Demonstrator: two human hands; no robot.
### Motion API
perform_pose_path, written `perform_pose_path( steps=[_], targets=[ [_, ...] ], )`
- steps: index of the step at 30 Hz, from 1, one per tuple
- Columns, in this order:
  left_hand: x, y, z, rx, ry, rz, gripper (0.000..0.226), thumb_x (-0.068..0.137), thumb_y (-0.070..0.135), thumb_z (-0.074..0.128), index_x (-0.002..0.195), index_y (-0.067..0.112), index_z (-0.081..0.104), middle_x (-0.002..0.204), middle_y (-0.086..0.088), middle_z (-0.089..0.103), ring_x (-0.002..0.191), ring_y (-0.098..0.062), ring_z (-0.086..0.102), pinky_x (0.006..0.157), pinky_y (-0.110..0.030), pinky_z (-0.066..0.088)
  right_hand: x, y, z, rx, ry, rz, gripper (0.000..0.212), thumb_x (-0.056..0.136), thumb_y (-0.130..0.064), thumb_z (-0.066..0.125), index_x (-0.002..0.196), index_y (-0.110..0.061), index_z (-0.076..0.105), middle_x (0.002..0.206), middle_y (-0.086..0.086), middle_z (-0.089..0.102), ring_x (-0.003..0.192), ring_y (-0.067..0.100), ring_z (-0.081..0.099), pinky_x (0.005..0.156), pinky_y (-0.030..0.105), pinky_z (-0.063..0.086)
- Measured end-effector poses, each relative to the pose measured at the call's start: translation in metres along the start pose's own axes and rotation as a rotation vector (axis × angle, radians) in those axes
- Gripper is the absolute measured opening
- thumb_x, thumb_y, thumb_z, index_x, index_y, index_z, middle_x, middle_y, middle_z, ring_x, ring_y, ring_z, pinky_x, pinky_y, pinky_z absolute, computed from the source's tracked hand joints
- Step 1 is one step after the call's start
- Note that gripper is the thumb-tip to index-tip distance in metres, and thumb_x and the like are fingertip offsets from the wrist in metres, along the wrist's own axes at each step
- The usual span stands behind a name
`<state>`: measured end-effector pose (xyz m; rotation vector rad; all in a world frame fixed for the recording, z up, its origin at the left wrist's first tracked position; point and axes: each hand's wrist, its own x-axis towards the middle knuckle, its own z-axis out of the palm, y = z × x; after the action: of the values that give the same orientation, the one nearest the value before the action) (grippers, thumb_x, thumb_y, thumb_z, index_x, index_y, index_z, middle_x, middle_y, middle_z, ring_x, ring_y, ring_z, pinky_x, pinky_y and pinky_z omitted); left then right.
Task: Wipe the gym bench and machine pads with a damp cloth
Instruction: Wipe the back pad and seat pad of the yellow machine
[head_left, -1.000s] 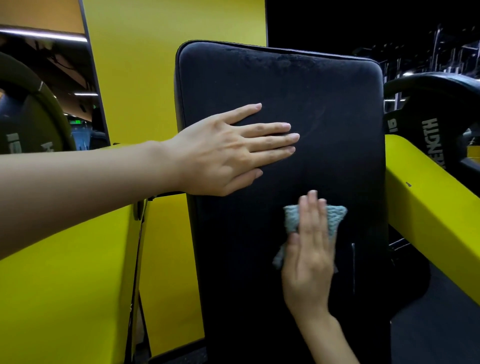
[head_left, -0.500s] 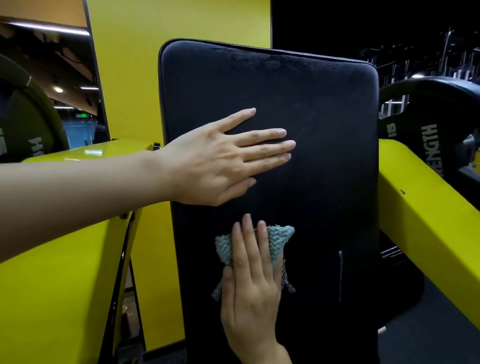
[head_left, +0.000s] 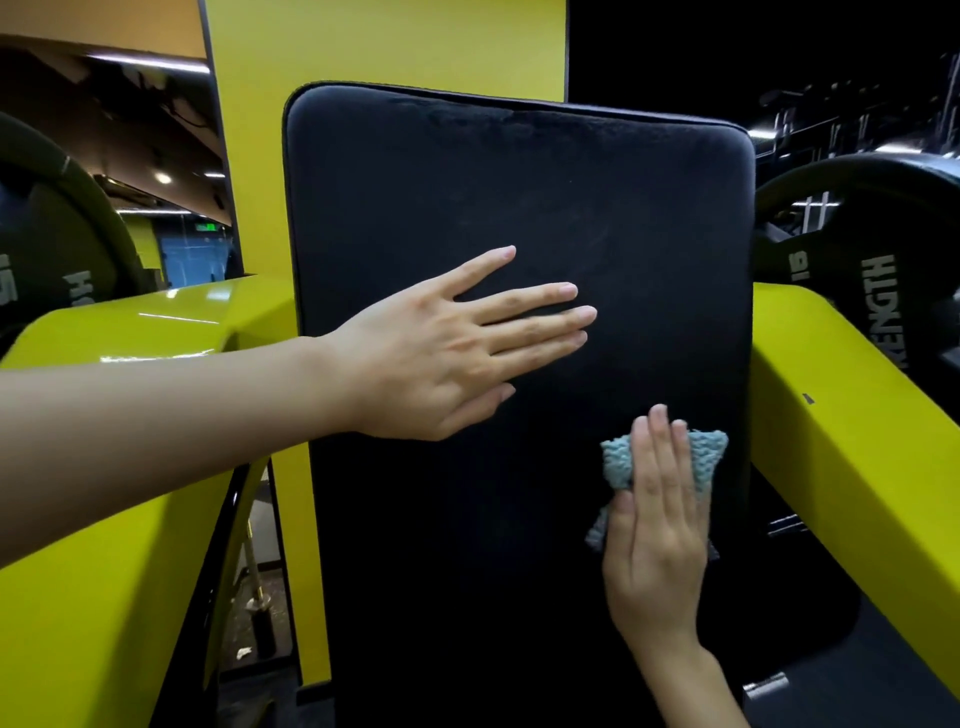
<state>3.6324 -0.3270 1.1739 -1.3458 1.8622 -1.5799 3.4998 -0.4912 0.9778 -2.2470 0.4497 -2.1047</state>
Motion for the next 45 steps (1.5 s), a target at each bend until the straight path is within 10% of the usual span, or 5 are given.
perform_pose_path(
  steps=[7,18,31,45],
  targets=[
    [0.014,0.015,0.004,0.007,-0.022,-0.023,0.061,0.102,0.036,0.023,0.158,0.014,0.016,0.166,-0.002,0.011,0.153,-0.021,0.008,0.123,-0.053,0.008,-0.003,-0.016,0.010,0.047,0.128,0.265,0.050,0.104,-0.020,0.028,0.151,-0.003,0.029,0.160,0.007,0.025,0.151,0.022,0.016,0.120,0.047,0.018],
    [0.040,0.036,0.011,0.020,-0.020,-0.043,0.061,0.102,0.034,0.022,0.158,0.013,0.015,0.166,-0.003,0.009,0.153,-0.021,0.007,0.123,-0.053,0.007,-0.060,-0.024,0.008,-0.022,-0.121,-0.085,0.050,0.108,-0.028,0.020,0.157,-0.022,0.016,0.165,-0.008,0.013,0.151,0.015,0.017,0.119,0.047,0.016],
    [0.052,0.045,0.014,0.033,-0.039,-0.062,0.062,0.102,0.036,0.022,0.159,0.013,0.010,0.167,-0.003,0.006,0.154,-0.021,0.005,0.123,-0.054,0.006,0.030,0.033,-0.010,0.037,0.015,0.047,0.049,0.106,-0.023,0.028,0.152,-0.006,0.027,0.160,0.009,0.026,0.151,0.024,0.017,0.120,0.054,0.020],
    [0.064,0.056,0.016,0.034,-0.040,-0.081,0.062,0.102,0.035,0.021,0.159,0.012,0.011,0.167,-0.003,0.006,0.154,-0.022,0.005,0.123,-0.054,0.006,-0.066,0.043,-0.010,0.005,-0.072,0.039,0.050,0.108,-0.030,0.021,0.157,-0.019,0.014,0.165,-0.006,0.011,0.152,0.021,0.014,0.121,0.050,0.014]
  ],
)
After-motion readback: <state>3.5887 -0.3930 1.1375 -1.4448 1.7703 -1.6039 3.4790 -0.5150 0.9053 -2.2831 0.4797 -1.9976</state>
